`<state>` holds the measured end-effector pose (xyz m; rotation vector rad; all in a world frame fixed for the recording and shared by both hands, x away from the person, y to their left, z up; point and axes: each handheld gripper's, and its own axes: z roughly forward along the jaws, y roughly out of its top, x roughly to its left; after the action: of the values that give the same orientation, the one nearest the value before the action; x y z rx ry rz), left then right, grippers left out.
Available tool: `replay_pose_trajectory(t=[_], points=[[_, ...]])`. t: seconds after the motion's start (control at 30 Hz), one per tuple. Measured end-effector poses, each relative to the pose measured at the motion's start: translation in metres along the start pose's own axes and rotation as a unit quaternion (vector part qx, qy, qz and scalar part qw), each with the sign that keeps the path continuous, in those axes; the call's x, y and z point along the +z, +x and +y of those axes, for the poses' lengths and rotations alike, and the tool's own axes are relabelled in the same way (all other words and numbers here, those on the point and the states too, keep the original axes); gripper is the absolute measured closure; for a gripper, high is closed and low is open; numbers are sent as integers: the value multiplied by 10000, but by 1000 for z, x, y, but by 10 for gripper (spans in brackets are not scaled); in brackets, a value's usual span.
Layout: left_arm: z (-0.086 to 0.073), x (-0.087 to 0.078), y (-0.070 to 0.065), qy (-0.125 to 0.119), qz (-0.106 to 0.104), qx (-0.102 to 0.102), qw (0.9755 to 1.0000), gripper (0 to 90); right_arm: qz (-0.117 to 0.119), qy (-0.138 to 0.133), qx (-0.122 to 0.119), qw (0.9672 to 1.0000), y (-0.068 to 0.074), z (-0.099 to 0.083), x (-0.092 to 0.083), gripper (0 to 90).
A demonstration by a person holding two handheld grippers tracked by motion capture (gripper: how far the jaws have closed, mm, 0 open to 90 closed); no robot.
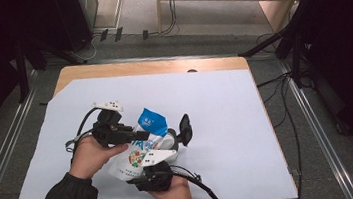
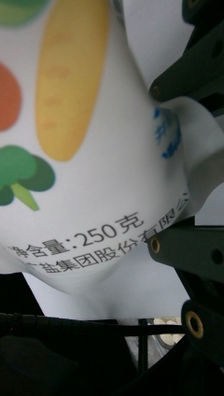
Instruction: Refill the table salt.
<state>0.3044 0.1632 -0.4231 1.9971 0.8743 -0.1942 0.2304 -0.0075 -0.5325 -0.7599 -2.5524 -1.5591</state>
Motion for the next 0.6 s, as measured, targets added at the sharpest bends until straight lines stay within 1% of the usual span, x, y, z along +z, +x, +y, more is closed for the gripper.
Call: replay_pose_trajectory(t=[0.07, 0.1, 0.13, 0.17, 0.33, 0.4, 0.43, 0.47, 0.6], points=[[1, -1, 1, -8, 11, 17, 10000, 774, -19, -7, 86, 10000, -1, 0, -1, 644], [1, -1, 1, -28, 11, 6, 10000, 791, -49, -10, 216, 9998, -3, -1, -1, 632], [1, -2, 0, -71, 53, 39, 10000, 810, -53, -29, 289, 9996, -4, -1, -2, 633], [1, -3, 0, -147, 43, 90, 9998, 827, -64, -62, 328, 9994, -5, -1, -3, 632], [2, -6, 1, -146, -26, 89, 9999, 879, -90, -91, 302, 9995, -4, -2, -4, 633], [3, -7, -1, -129, -85, 157, 9998, 887, -112, -101, 276, 9995, -3, -3, -6, 633], [4, -8, -2, -112, -91, 237, 9996, 892, -118, -118, 247, 9996, -2, -3, -7, 632], [4, -8, -2, -112, -91, 237, 9996, 893, -118, -118, 247, 9996, -2, -3, -7, 632], [6, -14, -10, -49, -68, 426, 9991, 896, -104, -130, 300, 9994, -3, -4, -7, 632]])
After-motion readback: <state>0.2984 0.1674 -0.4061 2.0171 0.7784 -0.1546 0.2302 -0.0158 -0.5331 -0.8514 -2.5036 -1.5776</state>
